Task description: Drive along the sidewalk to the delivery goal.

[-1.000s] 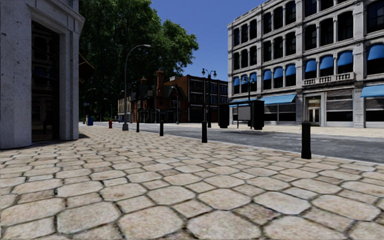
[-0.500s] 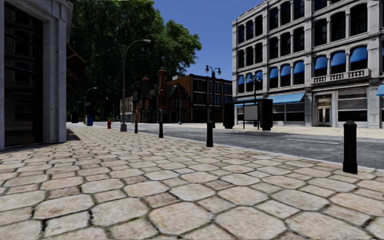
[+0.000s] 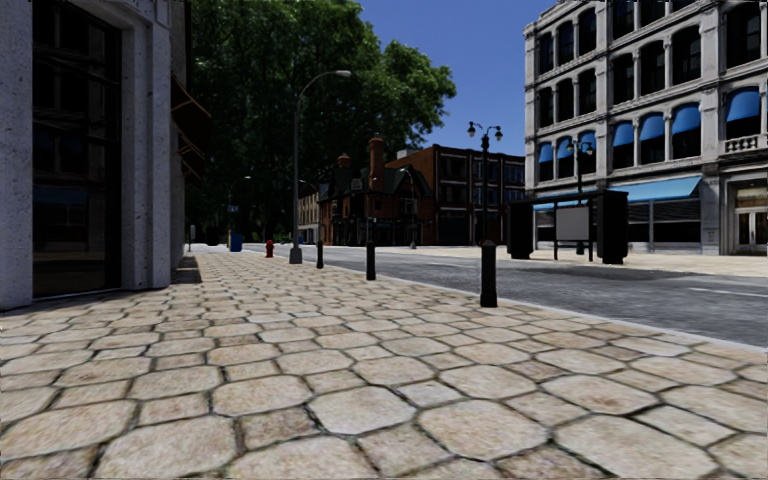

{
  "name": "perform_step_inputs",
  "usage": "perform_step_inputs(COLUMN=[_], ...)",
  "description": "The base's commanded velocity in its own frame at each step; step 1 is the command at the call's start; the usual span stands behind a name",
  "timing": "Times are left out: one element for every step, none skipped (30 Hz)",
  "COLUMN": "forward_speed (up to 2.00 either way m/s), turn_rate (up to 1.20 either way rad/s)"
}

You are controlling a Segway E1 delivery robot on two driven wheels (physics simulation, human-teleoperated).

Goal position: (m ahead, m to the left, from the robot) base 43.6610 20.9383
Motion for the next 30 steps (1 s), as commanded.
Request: perform_step_inputs(forward_speed=[2.00, 2.00, 2.00, 2.00, 2.00, 2.00, 2.00, 2.00, 2.00, 2.00, 2.00, 2.00, 2.00, 2.00, 2.00, 2.00, 2.00, 2.00, 2.00, 2.00, 2.00, 2.00, 2.00, 2.00, 2.00, 2.00, 2.00, 2.00, 2.00, 2.00], turn_rate=[0.46, 0.46, 0.46, 0.46, 0.46, 0.46, 0.46, 0.46, 0.46, 0.46, 0.46, 0.46, 0.46, 0.46, 0.46, 0.46, 0.46, 0.46, 0.46, 0.46, 0.46, 0.46, 0.46, 0.46, 0.46, 0.46, 0.46, 0.46, 0.46, 0.46])
